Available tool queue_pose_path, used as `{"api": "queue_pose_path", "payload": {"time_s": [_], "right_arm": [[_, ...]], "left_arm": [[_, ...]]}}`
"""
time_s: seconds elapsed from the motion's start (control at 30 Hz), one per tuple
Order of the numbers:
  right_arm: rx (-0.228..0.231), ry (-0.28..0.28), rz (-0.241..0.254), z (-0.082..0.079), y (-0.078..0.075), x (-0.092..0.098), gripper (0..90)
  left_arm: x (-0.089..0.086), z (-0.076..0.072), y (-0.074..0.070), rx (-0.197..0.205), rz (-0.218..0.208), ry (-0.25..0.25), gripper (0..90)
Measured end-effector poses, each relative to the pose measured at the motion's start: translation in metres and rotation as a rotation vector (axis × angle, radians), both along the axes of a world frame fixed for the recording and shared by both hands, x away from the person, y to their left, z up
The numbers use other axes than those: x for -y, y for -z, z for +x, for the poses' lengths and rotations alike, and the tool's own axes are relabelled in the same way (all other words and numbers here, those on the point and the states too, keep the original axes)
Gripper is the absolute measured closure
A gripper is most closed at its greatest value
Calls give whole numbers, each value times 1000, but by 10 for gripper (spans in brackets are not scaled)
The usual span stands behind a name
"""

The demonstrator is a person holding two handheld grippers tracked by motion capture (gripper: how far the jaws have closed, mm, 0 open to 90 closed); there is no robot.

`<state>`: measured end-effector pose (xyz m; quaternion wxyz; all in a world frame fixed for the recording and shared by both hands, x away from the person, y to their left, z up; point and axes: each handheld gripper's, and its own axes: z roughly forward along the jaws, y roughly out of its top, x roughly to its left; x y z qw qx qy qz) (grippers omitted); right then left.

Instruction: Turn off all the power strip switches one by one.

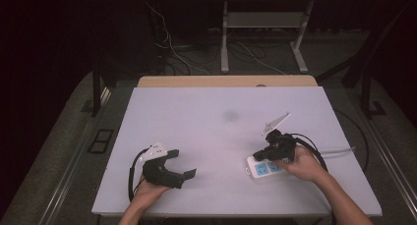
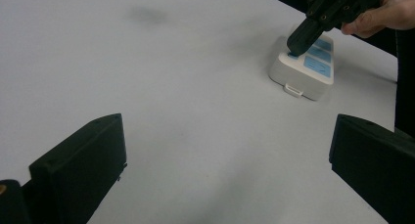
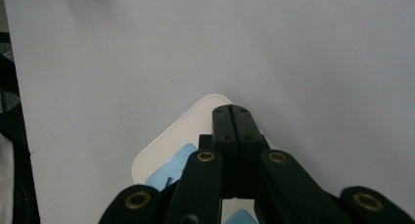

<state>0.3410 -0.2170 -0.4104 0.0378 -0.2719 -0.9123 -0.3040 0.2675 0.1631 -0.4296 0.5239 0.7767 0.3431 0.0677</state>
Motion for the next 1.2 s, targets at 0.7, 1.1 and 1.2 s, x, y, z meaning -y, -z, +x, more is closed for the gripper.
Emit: {"api": "queue_pose_path", "payload": {"time_s": [0.7, 1.1, 1.2], "right_arm": [[-9, -12, 16, 2, 2, 2, 900], [-20, -17, 15, 4, 2, 2, 900], [-2, -29, 5, 3, 1, 1, 900]], "left_arm": [[1, 0, 1, -5, 1, -1, 0], [1, 1, 2, -6, 0, 1, 0], [1, 1, 2, -5, 0, 2, 0]]}}
